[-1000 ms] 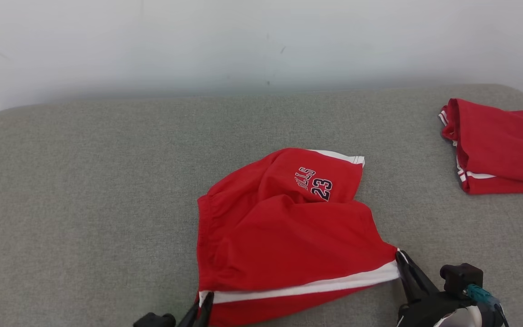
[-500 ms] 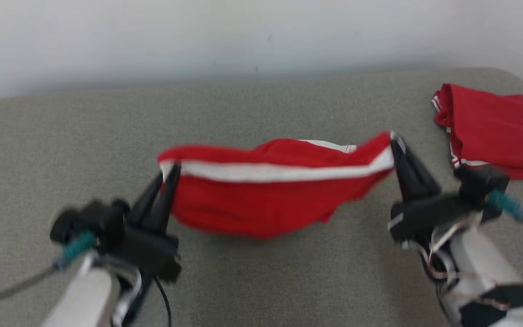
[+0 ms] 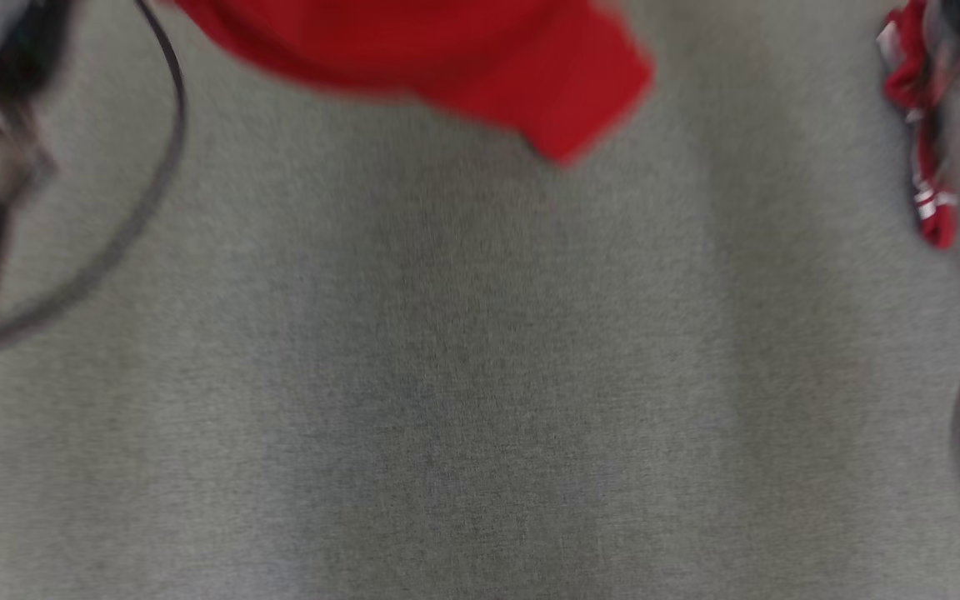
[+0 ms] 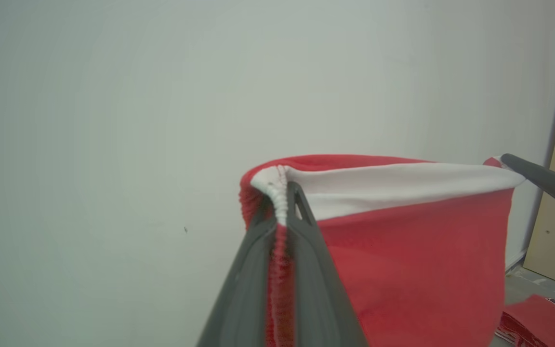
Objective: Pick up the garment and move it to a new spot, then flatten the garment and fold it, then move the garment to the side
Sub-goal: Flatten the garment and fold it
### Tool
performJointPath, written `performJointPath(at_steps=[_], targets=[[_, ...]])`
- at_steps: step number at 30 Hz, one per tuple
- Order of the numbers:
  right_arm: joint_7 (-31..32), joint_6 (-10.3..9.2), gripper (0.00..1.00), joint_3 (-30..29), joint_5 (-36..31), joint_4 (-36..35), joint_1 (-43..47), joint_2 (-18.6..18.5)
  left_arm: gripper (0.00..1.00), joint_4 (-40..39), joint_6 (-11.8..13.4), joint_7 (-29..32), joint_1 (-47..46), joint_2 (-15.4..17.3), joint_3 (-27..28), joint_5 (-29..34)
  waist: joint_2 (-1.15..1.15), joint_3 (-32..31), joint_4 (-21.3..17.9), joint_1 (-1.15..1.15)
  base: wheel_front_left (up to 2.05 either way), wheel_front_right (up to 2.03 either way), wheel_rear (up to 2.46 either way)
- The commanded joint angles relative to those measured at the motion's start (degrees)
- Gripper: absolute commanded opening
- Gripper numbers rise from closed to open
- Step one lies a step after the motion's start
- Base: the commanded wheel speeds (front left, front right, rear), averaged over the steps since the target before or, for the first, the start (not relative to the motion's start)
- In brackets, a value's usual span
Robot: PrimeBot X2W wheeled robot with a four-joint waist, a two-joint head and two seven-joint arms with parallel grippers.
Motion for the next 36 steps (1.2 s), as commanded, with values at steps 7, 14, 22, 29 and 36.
performJointPath(at_steps=[7, 14, 22, 29, 36], targets=[[2.2, -0.16, 0.0, -3.3, 0.4, 9.9, -19.6, 2.7, 0.0, 9.2, 0.1, -0.2, -20.2, -0.8, -2.6, -4.2, -0.01, 15.5, -2.0, -0.02, 0.0, 0.0, 0.0], [0.7, -0.16, 0.0, -4.0, -2.4, 19.5, -31.5, 4.7, 0.0, 16.2, 0.1, -2.6, -32.4, -1.5, -7.3, -6.4, -0.01, 18.6, -4.0, -0.02, 0.0, 0.0, 0.0], [-2.4, -0.16, 0.0, -1.7, -3.0, 23.3, -33.1, 4.7, 0.0, 19.3, 0.1, -7.4, -32.8, -1.3, -12.0, -12.8, -0.01, 19.6, -4.1, -0.02, 0.0, 0.0, 0.0], [-4.3, -0.16, 0.0, 2.6, 0.3, 20.8, -24.4, 3.3, 0.0, 16.0, 0.1, -12.8, -24.2, 1.7, -16.1, -17.6, -0.01, 17.1, -4.0, -0.02, 0.0, 0.0, 0.0], [-6.5, -0.16, 0.0, 8.1, 6.2, 12.5, -6.8, 0.1, 0.0, 9.3, 0.1, -16.5, -8.1, 5.8, -16.9, -19.4, -0.01, 11.1, -4.5, -0.02, 0.0, 0.0, 0.0]])
